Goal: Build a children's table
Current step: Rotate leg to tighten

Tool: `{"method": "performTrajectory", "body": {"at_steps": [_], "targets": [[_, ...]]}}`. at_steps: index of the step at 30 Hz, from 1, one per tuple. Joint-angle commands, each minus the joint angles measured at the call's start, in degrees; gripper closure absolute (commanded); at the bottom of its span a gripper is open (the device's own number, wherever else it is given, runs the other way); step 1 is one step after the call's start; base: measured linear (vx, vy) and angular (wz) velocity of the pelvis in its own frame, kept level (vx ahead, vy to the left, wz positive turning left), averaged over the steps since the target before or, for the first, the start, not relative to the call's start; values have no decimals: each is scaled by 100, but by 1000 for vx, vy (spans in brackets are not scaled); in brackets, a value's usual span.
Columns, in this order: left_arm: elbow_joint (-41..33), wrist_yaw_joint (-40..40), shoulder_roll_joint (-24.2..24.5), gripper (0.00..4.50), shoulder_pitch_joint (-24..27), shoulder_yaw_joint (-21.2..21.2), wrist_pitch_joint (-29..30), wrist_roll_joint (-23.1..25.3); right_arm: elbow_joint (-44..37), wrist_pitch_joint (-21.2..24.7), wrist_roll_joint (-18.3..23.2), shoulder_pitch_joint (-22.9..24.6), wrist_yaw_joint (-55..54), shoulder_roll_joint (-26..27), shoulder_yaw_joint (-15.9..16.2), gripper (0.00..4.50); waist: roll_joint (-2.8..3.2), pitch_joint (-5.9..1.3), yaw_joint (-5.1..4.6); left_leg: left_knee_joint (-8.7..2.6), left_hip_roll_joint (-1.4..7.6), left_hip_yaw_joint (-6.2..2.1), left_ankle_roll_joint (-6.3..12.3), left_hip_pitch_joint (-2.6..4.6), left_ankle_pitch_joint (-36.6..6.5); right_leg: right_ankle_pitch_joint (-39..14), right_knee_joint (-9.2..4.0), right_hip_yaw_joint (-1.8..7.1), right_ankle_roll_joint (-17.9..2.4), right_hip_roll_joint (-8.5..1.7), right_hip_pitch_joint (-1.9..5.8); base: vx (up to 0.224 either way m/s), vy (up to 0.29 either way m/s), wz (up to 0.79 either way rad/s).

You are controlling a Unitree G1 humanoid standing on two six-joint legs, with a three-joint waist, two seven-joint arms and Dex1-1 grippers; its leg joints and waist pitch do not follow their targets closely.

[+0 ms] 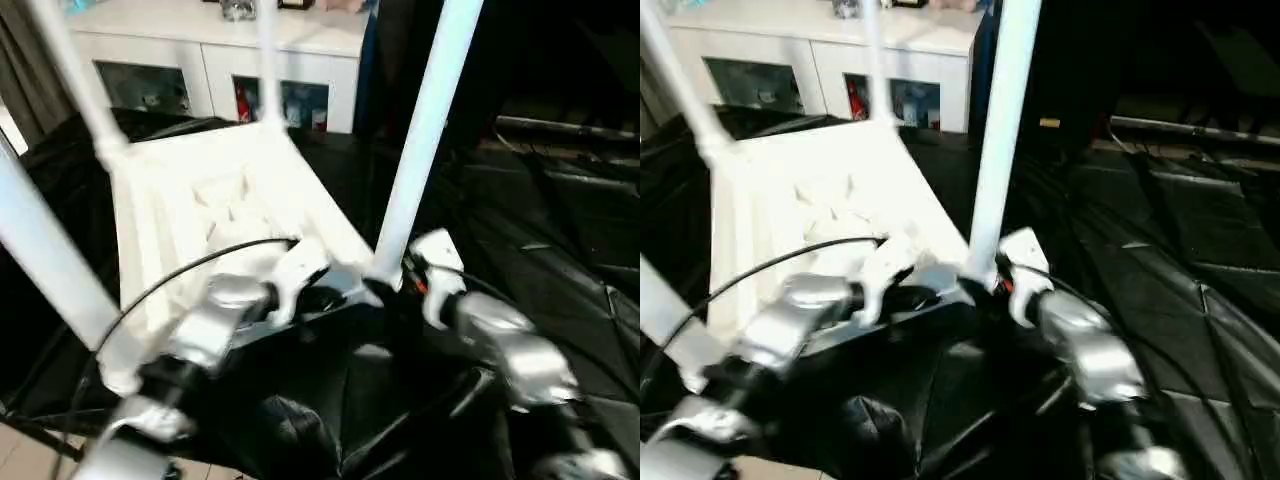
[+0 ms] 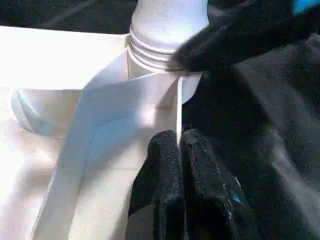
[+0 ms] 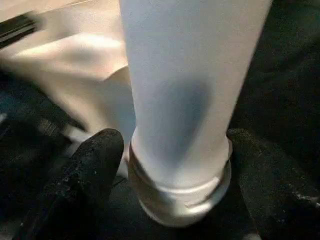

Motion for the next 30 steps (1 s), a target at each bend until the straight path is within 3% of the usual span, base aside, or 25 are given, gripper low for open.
{"method": "performTrajectory", "body": {"at_steps": [1, 8, 14, 15, 21, 24, 30], "targets": [[-338, -546, -69, 450, 12, -183, -150, -339, -329, -7, 200, 4, 681, -76, 342, 91, -4, -277, 39, -372, 241, -85, 350, -86, -841, -1246, -459, 324, -849, -508, 296, 0, 0, 0], [-544, -1402, 414, 450, 171, -368, -138, -486, -685, 46, 379, 112, 1626, -709, 510, 91, 12, -296, 159, -301, 255, -46, 526, -82, -437, -301, -349, 312, -1195, -479, 283, 0, 0, 0], [-504, -1488, 500, 450, 182, -336, -202, -466, -694, 2, 251, 123, 1720, -702, 706, 129, -8, -282, 148, -316, 244, -54, 374, -93, -601, -780, -395, 310, -1077, -501, 298, 0, 0, 0], [-504, -1480, 506, 450, 180, -333, -198, -480, -695, 7, 256, 120, 1715, -701, 725, 153, -11, -282, 147, -316, 242, -54, 363, -97, -606, -812, -396, 312, -1059, -502, 301, 0, 0, 0], [-449, -1395, 470, 450, 141, -287, -220, -456, -636, -22, 216, 105, 1687, -660, 802, 200, 14, -297, 153, -306, 238, -60, 345, -96, -530, -570, -373, 306, -1078, -486, 304, 0, 0, 0], [-424, -1315, 447, 450, 123, -255, -240, -438, -615, -42, 211, 124, 1669, -640, 816, 205, -15, -296, 163, -305, 232, -59, 350, -102, -543, -607, -374, 304, -1074, -492, 317, 0, 0, 0], [-402, -930, 373, 450, 98, -107, -140, -381, -508, 26, 170, 196, 1376, -407, 798, 211, 6, -272, 169, -325, 239, -66, 292, -96, -684, -935, -407, 304, -1007, -501, 294, 0, 0, 0]]}}
